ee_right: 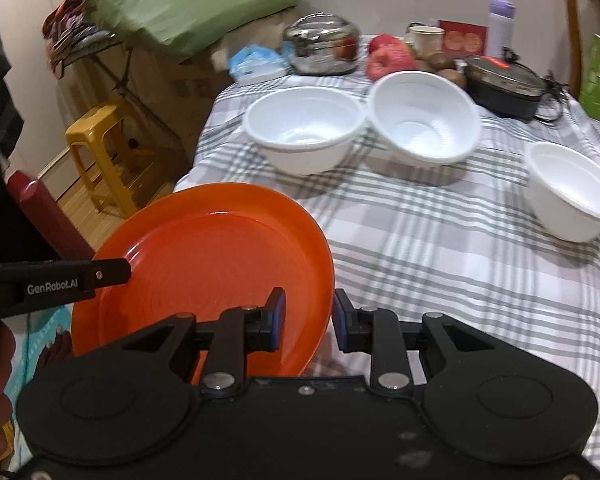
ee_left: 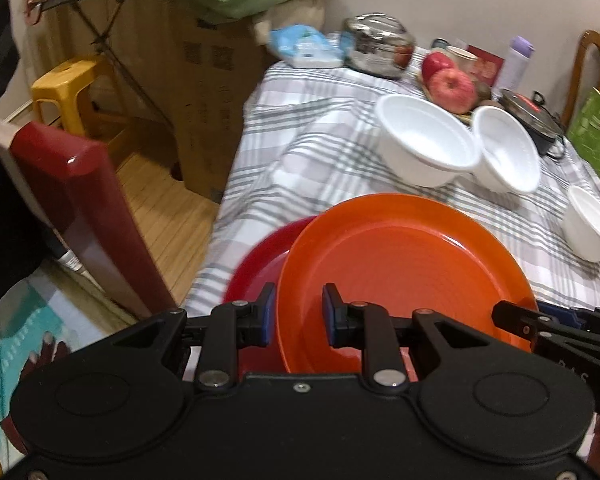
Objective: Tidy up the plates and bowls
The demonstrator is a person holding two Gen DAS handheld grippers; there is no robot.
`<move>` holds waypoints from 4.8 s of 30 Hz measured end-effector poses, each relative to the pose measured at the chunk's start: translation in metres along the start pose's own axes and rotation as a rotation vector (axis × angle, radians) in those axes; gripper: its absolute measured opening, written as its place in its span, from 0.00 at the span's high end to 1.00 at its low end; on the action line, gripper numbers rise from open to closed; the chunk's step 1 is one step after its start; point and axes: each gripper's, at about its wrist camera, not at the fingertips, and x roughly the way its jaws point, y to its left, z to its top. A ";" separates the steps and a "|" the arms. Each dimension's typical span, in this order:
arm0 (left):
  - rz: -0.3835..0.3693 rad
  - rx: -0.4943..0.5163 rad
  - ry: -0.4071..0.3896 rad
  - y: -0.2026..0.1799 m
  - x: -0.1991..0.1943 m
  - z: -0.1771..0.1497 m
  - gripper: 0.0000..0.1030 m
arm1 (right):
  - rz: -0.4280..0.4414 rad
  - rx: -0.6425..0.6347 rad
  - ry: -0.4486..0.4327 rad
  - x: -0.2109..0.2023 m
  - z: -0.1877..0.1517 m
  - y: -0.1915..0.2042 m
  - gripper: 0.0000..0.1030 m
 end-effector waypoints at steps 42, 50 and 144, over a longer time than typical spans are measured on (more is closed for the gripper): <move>0.031 -0.030 0.043 0.035 0.027 -0.007 0.69 | -0.032 -0.137 0.033 0.032 0.006 0.044 0.68; 0.028 -0.039 0.051 0.036 0.025 -0.006 0.69 | -0.024 -0.123 0.023 0.028 0.008 0.043 0.68; -0.200 0.342 0.137 -0.317 0.106 0.081 0.67 | -0.268 0.145 -0.047 0.021 0.082 -0.284 0.47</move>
